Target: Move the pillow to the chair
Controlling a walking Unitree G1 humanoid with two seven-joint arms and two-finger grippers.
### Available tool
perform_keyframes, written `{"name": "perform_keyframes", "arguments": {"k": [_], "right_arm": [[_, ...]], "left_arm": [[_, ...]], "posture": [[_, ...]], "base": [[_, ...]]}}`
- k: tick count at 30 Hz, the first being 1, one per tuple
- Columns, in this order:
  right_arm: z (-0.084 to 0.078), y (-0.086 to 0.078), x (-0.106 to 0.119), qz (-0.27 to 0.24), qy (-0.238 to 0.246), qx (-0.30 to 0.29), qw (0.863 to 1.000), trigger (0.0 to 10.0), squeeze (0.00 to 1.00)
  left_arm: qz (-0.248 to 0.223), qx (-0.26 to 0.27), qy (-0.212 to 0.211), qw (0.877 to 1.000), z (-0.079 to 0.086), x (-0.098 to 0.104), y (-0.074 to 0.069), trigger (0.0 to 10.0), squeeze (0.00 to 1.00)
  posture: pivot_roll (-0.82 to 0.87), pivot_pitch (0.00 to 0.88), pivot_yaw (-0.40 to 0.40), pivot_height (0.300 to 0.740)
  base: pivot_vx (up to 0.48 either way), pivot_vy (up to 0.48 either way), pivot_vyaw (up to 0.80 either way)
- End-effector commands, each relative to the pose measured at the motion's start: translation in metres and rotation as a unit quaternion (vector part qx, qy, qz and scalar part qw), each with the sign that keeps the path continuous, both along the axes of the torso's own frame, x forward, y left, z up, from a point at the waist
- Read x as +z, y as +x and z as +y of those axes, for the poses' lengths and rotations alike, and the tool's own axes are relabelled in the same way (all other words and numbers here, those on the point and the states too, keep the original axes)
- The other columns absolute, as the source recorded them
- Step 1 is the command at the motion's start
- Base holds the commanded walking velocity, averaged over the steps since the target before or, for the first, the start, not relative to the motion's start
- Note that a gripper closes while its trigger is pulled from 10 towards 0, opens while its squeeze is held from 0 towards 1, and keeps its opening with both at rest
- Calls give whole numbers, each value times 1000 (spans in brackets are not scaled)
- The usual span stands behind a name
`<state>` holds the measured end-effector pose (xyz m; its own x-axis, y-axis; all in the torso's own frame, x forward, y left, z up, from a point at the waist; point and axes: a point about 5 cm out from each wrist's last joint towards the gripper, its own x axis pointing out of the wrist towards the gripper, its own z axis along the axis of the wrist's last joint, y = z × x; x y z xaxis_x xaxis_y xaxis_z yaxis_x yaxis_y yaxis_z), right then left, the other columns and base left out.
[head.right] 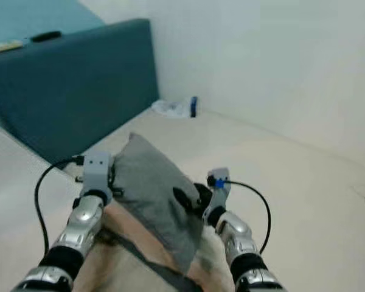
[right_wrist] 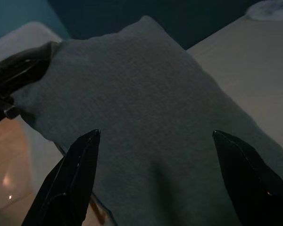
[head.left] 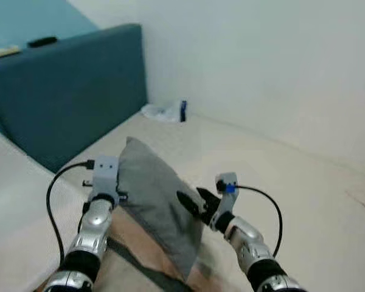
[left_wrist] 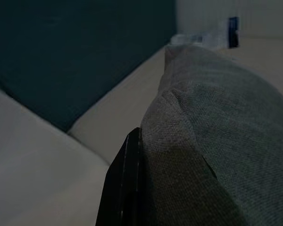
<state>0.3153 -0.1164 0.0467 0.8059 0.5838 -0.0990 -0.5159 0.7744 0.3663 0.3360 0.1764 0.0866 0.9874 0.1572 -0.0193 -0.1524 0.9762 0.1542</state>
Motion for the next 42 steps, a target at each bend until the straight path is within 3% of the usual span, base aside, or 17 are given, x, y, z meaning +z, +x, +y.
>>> {"name": "perform_keyframes", "arguments": {"k": [1, 14, 22, 32, 42], "right_arm": [[0, -1, 1, -3, 8, -1, 1000, 10000, 0], [1, 0, 2, -6, 11, -3, 1000, 10000, 0], [-2, 1, 1, -4, 8, -15, 1000, 10000, 0], [-2, 2, 3, -5, 8, -16, 1000, 10000, 0], [-4, 2, 0, 1, 0, -19, 1000, 10000, 0]], "left_arm": [[-27, 8, 12, 1000, 6, 11, 2, 10000, 0], [-36, 9, 10, 999, 10, 16, 3, 10000, 0], [-67, -90, -24, 993, -20, 26, 3, 10000, 0], [-73, -91, -29, 993, -19, 32, 6, 10000, 0], [-46, -23, 12, 999, 2, 23, 4, 10000, 0]], "posture": [[-4, 0, -48, 740], [-1, 1, -45, 740], [0, 0, -44, 740], [2, 0, -42, 740], [5, 0, -42, 740]], "base": [[0, 0, 706], [0, 0, 702], [0, 0, 703], [0, 0, 690], [0, 0, 681]]}}
